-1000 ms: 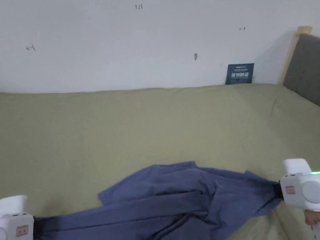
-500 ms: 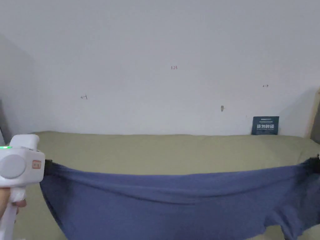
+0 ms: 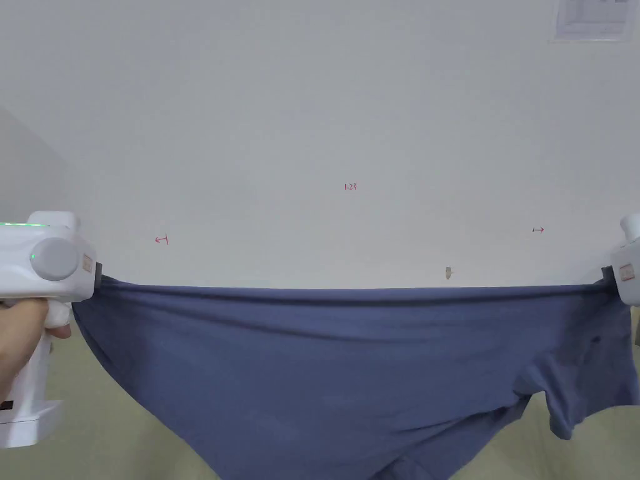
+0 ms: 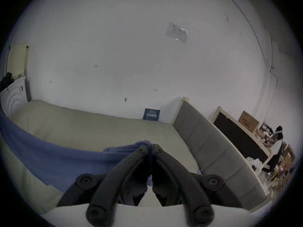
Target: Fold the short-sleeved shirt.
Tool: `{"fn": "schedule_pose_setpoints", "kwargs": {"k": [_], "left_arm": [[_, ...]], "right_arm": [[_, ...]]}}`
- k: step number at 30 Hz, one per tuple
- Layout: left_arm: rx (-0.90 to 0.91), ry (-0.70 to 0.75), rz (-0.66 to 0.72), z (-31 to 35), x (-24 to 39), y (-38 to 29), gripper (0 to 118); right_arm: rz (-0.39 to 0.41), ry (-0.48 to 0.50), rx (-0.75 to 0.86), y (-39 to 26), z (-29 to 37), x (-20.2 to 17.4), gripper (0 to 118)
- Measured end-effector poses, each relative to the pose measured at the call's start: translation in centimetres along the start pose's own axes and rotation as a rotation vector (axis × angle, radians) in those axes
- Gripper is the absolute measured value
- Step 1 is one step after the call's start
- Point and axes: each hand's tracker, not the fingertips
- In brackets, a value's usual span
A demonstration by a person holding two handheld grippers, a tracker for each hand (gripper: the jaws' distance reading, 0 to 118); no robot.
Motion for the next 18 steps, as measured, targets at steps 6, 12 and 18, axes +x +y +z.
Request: {"fn": "schedule_pose_setpoints", "kwargs": {"k": [6, 12, 18], "left_arm": [[-0.009, 0.024, -0.016, -4.4, 2.3, -2.4, 1], [-0.138, -0.018, -0.055, -7.0, 3.1, -10.9, 1], [-0.290, -0.058, -0.114, -5.5, 2.3, -21.7, 1]], "right_arm": [[-0.037, -0.001, -0.020, -1.6, -4.1, -2.1, 2], [-0.036, 0.015, -0.115, -10.2, -6.1, -2.9, 2], [-0.060, 0.088, -0.256, -21.2, -3.4, -2.0, 2]]}}
